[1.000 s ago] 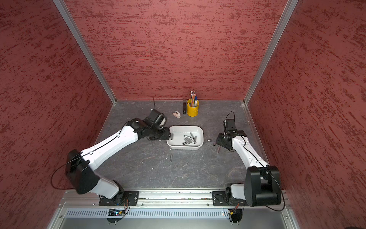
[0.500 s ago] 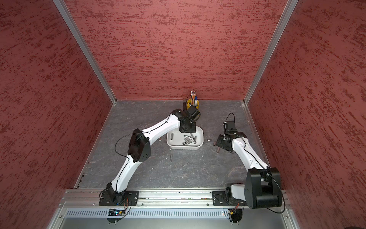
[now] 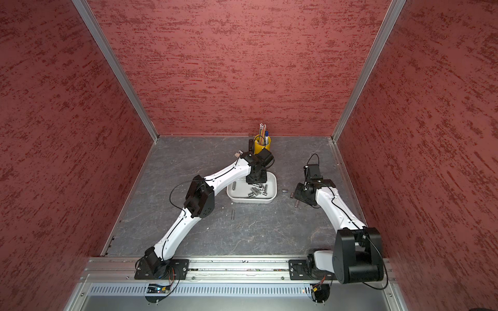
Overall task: Take out the socket from the storage box
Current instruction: Pick up the socket head from the storage box, then place the socket head at the center of the board.
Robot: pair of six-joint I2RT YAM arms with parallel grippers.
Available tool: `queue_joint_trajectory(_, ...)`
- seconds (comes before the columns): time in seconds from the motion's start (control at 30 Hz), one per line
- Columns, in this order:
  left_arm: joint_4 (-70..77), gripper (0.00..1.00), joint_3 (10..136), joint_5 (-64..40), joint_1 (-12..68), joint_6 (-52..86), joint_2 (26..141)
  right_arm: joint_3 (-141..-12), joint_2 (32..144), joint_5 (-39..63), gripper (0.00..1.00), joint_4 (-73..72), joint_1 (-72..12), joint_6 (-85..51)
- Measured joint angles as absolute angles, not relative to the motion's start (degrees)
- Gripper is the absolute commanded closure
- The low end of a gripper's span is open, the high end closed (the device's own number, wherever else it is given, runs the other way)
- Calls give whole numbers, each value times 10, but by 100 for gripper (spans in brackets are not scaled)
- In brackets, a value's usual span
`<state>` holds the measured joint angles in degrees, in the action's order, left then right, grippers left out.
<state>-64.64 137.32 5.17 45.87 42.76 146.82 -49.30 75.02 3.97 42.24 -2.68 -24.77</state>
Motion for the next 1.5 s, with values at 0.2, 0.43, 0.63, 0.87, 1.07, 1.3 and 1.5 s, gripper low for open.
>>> queue_joint_trajectory(0.2, -639, 54, 1380, 50, 460, 426, 1488, -493, 752, 47, 61, 422, -27, -247)
queue_joint_trajectory(0.43, -647, 64, 1403, 56, 463, 422, 1505, -493, 757, 53, 61, 422, -27, -246)
queue_joint_trajectory(0.63, -653, 87, 1403, 68, 463, 408, 1506, -493, 758, 60, 62, 420, -27, -246)
queue_joint_trajectory(0.87, -631, 100, 1343, 65, 456, 383, 1471, -493, 758, 64, 62, 418, -27, -246)
queue_joint_trajectory(1.07, -635, 100, 1296, 30, 433, 357, 1434, -493, 758, 65, 63, 418, -27, -246)
queue_joint_trajectory(1.3, -638, 100, 1258, -12, 415, 342, 1343, -493, 758, 67, 63, 417, -27, -246)
queue_joint_trajectory(1.5, -623, 100, 1174, -34, 423, 340, 1230, -493, 758, 67, 63, 415, -27, -246)
